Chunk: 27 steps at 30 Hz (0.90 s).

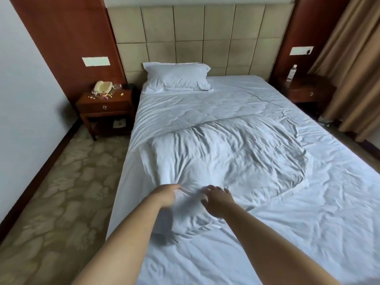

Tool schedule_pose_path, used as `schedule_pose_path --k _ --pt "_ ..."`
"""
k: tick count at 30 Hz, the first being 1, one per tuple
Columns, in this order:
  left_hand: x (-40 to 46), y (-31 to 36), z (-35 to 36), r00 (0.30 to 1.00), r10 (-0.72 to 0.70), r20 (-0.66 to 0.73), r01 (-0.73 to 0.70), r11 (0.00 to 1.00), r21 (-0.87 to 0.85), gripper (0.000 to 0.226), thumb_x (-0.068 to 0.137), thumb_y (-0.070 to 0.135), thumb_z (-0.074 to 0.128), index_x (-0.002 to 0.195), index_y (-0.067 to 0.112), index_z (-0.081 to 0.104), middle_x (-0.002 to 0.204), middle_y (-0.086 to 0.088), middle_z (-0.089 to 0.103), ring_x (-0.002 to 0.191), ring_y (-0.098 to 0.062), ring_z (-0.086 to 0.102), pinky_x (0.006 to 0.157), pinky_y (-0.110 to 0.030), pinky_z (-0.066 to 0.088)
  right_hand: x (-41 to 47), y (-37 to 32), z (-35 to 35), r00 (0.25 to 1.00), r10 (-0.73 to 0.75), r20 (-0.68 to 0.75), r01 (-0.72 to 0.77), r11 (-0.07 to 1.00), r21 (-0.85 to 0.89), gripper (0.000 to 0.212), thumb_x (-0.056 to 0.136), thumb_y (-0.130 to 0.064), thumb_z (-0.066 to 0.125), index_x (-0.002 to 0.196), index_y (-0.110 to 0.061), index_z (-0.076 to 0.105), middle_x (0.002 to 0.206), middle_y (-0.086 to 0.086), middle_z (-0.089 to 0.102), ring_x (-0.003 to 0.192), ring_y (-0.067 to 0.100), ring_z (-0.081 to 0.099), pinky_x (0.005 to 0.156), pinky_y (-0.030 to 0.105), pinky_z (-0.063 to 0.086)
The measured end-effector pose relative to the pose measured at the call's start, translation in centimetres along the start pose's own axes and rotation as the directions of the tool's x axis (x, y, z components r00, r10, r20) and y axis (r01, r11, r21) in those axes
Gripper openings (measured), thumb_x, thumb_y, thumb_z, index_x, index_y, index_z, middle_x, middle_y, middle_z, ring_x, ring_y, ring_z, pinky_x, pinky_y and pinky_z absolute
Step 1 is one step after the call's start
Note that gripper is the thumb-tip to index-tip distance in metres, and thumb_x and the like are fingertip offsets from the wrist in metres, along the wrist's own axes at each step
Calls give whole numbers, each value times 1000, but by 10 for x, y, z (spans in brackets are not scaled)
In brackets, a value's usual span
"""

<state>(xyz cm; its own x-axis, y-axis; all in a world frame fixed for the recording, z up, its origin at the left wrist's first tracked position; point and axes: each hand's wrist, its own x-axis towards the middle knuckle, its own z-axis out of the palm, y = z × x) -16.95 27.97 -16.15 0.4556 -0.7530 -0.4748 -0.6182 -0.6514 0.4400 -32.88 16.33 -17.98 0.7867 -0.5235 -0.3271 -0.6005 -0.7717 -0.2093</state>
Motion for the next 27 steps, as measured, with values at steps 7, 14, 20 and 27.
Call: schedule_pose_path --k 7,14,20,27 --pt "49 -13 -55 959 -16 -283 -38 982 -184 36 93 1 33 108 15 63 128 -11 54 108 -33 61 92 -41 51 62 -46 -16 976 -37 -216 58 994 92 47 97 -34 38 142 -19 36 152 2 25 143 22 19 116 39 17" --pt "134 -43 -49 983 25 -183 52 915 401 55 102 41 17 153 28 -2 160 3 -16 147 -16 -15 119 -46 -2 101 -47 72 934 11 -356 23 995 92 63 92 -50 32 149 -21 30 157 7 21 146 23 17 114 48 6" --pt "174 -89 20 983 15 -183 90 830 551 61 100 46 13 147 28 -21 155 -9 -29 144 -22 -24 117 -51 -8 122 -36 132 913 -16 -407 55 995 85 64 88 -47 40 147 -21 35 156 3 22 148 16 0 118 46 3" --pt "193 -93 -7 998 10 66 -42 859 510 60 99 52 18 150 38 -8 159 -4 -17 147 -20 -13 118 -48 -4 132 -50 121 969 122 -216 -116 992 39 71 86 -57 20 147 -25 35 158 4 23 146 22 19 116 45 0"
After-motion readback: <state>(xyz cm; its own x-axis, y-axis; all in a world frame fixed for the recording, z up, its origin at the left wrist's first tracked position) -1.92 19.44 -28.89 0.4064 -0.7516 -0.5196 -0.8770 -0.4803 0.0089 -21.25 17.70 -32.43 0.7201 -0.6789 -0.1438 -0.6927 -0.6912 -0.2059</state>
